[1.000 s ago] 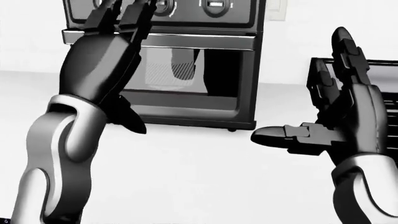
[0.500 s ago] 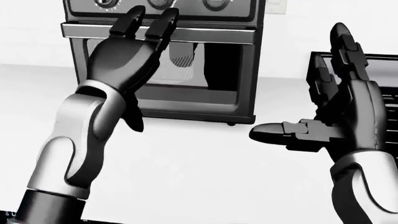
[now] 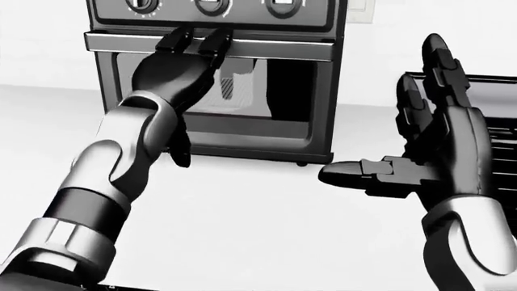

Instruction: Open the toaster oven door.

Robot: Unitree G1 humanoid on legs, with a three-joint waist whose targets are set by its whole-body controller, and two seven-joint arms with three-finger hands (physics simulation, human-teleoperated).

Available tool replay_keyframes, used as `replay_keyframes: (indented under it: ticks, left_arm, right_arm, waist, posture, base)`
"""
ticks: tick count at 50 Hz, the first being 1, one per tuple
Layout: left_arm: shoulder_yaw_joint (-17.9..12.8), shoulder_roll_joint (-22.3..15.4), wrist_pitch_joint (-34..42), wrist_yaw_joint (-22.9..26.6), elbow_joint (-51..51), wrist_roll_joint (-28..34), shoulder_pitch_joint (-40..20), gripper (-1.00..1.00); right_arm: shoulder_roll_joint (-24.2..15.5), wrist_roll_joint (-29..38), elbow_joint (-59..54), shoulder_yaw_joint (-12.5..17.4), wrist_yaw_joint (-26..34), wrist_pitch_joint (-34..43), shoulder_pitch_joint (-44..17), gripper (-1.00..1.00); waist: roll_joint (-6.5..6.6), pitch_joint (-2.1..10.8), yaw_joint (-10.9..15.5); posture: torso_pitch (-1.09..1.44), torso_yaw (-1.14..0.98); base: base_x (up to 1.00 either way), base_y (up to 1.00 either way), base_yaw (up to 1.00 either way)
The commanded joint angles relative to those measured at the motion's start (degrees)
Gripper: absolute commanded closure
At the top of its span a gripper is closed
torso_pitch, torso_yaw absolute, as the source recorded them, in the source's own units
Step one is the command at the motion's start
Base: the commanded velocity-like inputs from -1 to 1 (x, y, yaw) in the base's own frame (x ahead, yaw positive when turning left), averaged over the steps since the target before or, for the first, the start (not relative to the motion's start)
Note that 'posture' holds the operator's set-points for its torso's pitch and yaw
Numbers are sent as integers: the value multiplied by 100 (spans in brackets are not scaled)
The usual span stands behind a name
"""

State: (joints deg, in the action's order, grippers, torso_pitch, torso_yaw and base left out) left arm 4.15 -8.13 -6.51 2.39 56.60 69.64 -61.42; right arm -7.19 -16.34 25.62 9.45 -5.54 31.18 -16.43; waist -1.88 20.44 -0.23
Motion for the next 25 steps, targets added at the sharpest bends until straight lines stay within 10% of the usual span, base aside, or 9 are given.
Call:
replay_keyframes:
  ticks: [1,19,25]
  left_arm:
    - [-17,-14,-7,-110,-152,-71,-326,-100]
    - [85,112,2,53,638,-240,-881,-100]
    - [92,159,10,59,683,-268,-887,-58]
  right_arm:
    - [-28,8,124,12,24,-189,-145,-100]
    - [-51,-48,139,69,35,-202,-103,-100]
    - [-60,-57,88,81,49,-261,-106,-100]
  waist:
    - [-3,38,-5]
    - [-27,23,-29]
    - [-34,29,-34]
  posture:
    - [-51,0]
    - [-51,0]
    - [-51,0]
  base:
    - [0,0,0]
    - [0,0,0]
    - [0,0,0]
